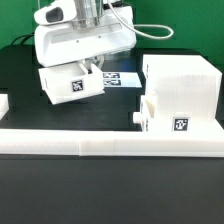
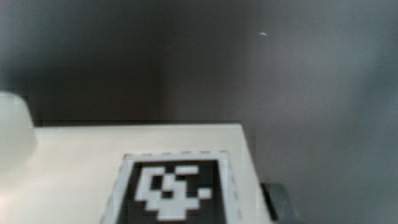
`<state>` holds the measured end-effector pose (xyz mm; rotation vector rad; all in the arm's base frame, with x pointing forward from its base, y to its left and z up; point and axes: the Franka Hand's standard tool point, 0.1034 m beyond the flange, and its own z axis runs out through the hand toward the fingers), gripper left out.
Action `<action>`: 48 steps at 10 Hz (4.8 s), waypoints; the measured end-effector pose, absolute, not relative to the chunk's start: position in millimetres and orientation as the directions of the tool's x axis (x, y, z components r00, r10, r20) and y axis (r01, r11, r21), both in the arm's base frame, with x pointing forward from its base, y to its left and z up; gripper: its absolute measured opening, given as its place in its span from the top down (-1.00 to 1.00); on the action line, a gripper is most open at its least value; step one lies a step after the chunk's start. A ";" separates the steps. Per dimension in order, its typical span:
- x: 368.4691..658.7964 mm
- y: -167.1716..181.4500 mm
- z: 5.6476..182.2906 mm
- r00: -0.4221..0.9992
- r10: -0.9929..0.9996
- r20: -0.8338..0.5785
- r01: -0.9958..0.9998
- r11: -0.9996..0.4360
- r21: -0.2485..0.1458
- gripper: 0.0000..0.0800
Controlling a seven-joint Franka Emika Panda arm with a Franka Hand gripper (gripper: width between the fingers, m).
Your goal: Assemble drawer
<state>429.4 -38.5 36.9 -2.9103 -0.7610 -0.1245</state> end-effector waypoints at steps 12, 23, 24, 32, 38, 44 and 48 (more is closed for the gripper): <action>485.7 -35.0 54.3 0.122 0.987 0.101 0.993 -0.122 -0.003 0.89; 533.5 -20.0 58.8 0.065 0.992 0.108 0.998 -0.065 0.002 0.89; 533.3 -20.3 58.5 0.066 0.992 0.108 0.998 -0.066 0.002 0.89; 534.1 -7.0 54.2 0.098 0.989 0.112 0.995 -0.097 -0.008 0.89; 533.6 -6.9 53.7 0.101 0.989 0.111 0.995 -0.100 -0.009 0.89; 544.6 3.7 52.3 0.013 0.996 0.088 1.000 -0.012 -0.012 0.89; 544.7 4.5 52.2 0.006 0.996 0.087 1.000 -0.005 -0.011 0.89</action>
Offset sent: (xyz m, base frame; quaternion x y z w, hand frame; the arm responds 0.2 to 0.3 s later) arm 0.0334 -0.0006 0.0097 0.0023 -0.0759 -0.3065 0.9488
